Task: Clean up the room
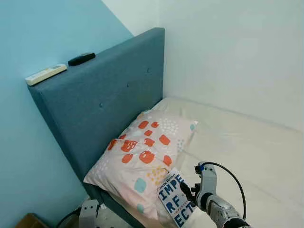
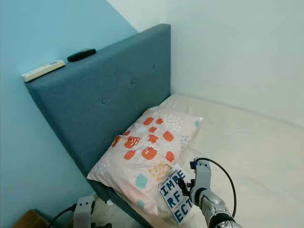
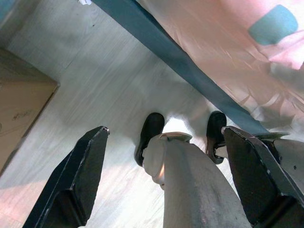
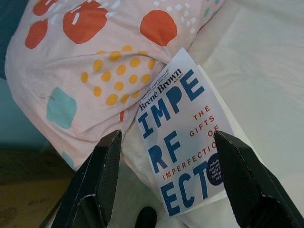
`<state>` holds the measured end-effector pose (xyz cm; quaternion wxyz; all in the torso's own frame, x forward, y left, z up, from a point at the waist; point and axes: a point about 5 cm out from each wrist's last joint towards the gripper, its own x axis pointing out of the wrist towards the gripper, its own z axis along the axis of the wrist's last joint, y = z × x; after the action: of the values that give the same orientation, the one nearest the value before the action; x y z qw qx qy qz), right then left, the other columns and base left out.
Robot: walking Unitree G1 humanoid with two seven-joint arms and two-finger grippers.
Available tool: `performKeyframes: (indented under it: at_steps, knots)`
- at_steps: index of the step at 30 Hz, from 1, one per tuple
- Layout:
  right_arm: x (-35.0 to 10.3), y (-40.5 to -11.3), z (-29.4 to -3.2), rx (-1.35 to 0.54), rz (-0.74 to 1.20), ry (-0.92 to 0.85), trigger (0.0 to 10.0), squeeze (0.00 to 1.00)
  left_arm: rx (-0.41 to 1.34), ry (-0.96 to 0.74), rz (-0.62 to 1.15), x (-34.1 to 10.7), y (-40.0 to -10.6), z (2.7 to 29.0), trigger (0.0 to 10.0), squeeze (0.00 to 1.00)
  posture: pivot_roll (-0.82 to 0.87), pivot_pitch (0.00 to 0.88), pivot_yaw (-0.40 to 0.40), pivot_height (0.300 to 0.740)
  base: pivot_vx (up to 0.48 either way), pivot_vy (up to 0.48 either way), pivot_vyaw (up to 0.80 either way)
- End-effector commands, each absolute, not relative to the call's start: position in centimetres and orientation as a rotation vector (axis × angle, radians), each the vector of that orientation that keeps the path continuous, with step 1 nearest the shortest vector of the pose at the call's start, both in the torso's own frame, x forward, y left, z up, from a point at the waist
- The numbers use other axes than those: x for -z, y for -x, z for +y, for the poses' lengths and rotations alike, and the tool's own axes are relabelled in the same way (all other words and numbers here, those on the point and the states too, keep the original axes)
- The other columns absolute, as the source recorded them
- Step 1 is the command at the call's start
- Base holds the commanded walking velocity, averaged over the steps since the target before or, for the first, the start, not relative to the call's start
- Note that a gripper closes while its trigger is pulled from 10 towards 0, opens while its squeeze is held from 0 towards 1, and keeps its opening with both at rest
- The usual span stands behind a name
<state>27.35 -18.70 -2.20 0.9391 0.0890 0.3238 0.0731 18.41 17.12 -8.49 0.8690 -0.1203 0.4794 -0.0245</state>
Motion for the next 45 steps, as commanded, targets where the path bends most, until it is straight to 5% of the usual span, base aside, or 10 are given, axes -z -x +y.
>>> performKeyframes:
  at_steps: [1, 15, 28, 34, 38, 45]
  knots:
    - [2.5, -27.1, -18.2, -0.17, 0.678, -0.187, 10.0, 0.0, 0.052, 0.234, 1.025, 8.6, -18.1, 17.4, 10.0, 0.0, 0.03, 0.0, 0.029, 0.7, 0.0, 0.0, 0.0]
    - [4.6, -24.9, -18.0, -0.168, 0.886, -0.053, 10.0, 0.0, 0.05, 0.23, 1.031, 8.7, -18.0, 17.5, 10.0, 0.0, 0.03, 0.0, 0.031, 0.65, 0.0, 0.0, 0.0]
    - [5.6, -23.1, -20.7, 0.097, 1.027, -0.115, 10.0, 0.0, 0.053, 0.231, 1.038, 8.8, -17.6, 17.6, 10.0, 0.0, 0.04, 0.014, 0.03, 0.6, 0.0, 0.0, 0.0]
    - [5.4, -23.5, -20.6, 0.158, 0.963, -0.263, 10.0, 0.0, 0.052, 0.23, 1.041, 8.9, -17.5, 17.6, 10.0, 0.0, 0.04, 0.02, 0.028, 0.585, 0.0, 0.0, 0.0]
    - [3.7, -25.7, -20.5, 0.187, 0.759, -0.476, 10.0, 0.0, 0.048, 0.229, 1.047, 9.0, -17.1, 17.9, 10.0, 0.0, 0.06, 0.034, 0.03, 0.571, 0.0, 0.0, 0.0]
    - [1.9, -27.8, -19.8, 0.117, 0.621, -0.55, 10.0, 0.0, 0.042, 0.222, 1.057, 9.2, -16.5, 18.4, 10.0, 0.0, 0.07, 0.051, 0.032, 0.571, 0.0, 0.0, 0.0]
